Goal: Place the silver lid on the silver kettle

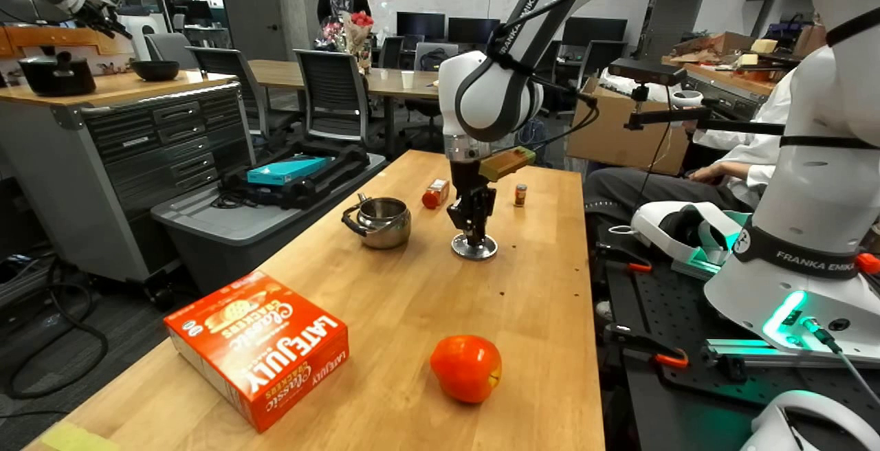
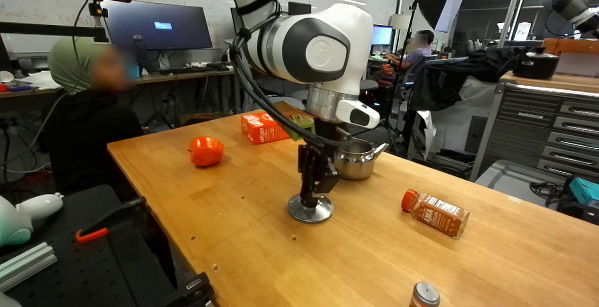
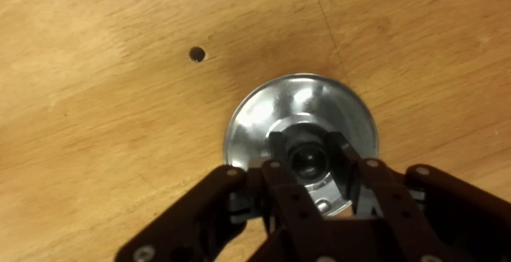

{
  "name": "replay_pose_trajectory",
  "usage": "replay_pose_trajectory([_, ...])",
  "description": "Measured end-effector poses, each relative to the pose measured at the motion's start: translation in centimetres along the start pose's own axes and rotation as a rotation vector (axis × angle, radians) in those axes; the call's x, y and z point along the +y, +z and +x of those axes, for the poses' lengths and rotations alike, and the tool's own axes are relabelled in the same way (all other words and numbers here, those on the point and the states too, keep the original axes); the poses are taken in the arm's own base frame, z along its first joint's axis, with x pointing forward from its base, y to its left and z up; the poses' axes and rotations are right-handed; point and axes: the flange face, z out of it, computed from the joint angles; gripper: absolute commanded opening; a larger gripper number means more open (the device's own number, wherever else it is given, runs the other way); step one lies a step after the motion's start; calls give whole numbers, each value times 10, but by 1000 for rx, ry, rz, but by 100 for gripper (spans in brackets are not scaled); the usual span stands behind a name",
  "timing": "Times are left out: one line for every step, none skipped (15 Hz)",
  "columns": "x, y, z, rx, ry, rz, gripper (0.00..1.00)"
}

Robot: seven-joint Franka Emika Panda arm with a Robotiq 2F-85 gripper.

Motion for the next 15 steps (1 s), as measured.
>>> replay_pose_trajectory([0,0,0,1,0,0,13])
replay_pose_trajectory([0,0,1,1,0,0,13])
replay_pose_trajectory([0,0,1,1,0,0,13])
replay_pose_trajectory([0,0,1,1,0,0,12])
replay_pose_trajectory([-1,0,1,1,-1,0,12])
replay_pose_trajectory([-1,0,0,1,-2,0,12])
replay_pose_trajectory([-2,0,0,1,-4,0,12])
replay_pose_trajectory([-3,0,0,1,-7,0,12])
replay_pose_trajectory([-6,0,-1,1,-13,1,12])
replay_pose_trajectory([-10,-1,-2,1,-20,2,12])
replay_pose_trajectory([-14,-1,-3,2,-28,4,12])
replay_pose_trajectory([-19,-3,-4,5,-37,5,12])
replay_pose_trajectory([-23,-5,-5,8,-46,7,12])
replay_pose_trajectory([-28,-8,-6,13,-56,9,12])
replay_pose_trajectory([-33,-11,-7,19,-65,11,12])
